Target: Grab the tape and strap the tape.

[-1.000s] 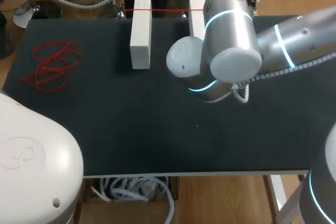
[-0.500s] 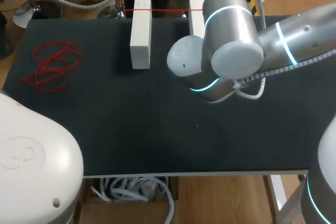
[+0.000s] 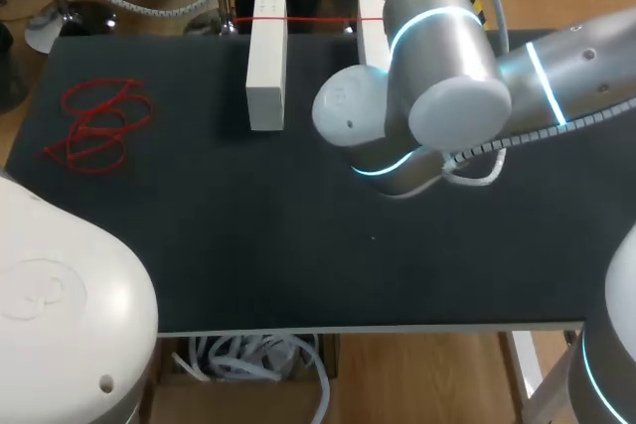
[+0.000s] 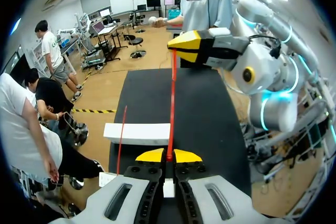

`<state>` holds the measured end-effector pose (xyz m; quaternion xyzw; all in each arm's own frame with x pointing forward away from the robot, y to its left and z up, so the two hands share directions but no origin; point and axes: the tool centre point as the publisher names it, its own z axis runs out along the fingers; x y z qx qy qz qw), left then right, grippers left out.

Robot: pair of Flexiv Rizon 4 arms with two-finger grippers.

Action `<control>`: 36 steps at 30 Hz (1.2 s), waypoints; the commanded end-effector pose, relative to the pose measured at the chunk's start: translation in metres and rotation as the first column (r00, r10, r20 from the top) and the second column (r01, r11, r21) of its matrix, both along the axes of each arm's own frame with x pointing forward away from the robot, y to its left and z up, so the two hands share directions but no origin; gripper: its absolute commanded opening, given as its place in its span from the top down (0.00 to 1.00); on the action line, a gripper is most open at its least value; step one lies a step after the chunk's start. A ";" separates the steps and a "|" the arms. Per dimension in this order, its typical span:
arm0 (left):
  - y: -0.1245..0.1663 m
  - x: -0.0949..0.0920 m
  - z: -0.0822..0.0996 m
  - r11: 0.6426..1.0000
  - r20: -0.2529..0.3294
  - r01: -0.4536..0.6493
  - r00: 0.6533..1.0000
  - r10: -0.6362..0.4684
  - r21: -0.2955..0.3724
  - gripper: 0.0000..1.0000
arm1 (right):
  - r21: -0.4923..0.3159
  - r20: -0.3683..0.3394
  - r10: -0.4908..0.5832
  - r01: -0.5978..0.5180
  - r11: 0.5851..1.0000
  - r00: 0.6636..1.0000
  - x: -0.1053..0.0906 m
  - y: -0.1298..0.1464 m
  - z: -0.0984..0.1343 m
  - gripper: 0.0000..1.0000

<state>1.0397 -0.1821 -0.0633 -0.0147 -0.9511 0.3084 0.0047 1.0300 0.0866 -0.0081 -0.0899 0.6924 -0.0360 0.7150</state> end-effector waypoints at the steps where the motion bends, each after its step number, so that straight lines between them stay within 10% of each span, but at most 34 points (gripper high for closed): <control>1: 0.000 -0.001 0.001 1.000 0.000 -0.001 1.000 0.001 0.004 1.00 | -0.023 -0.039 -0.017 0.016 1.000 0.999 -0.007 0.007 0.009 1.00; 36: 0.000 -0.001 0.001 1.000 0.000 -0.001 1.000 0.001 0.004 1.00 | -0.147 0.022 -0.073 0.076 0.986 0.997 -0.004 0.057 -0.020 1.00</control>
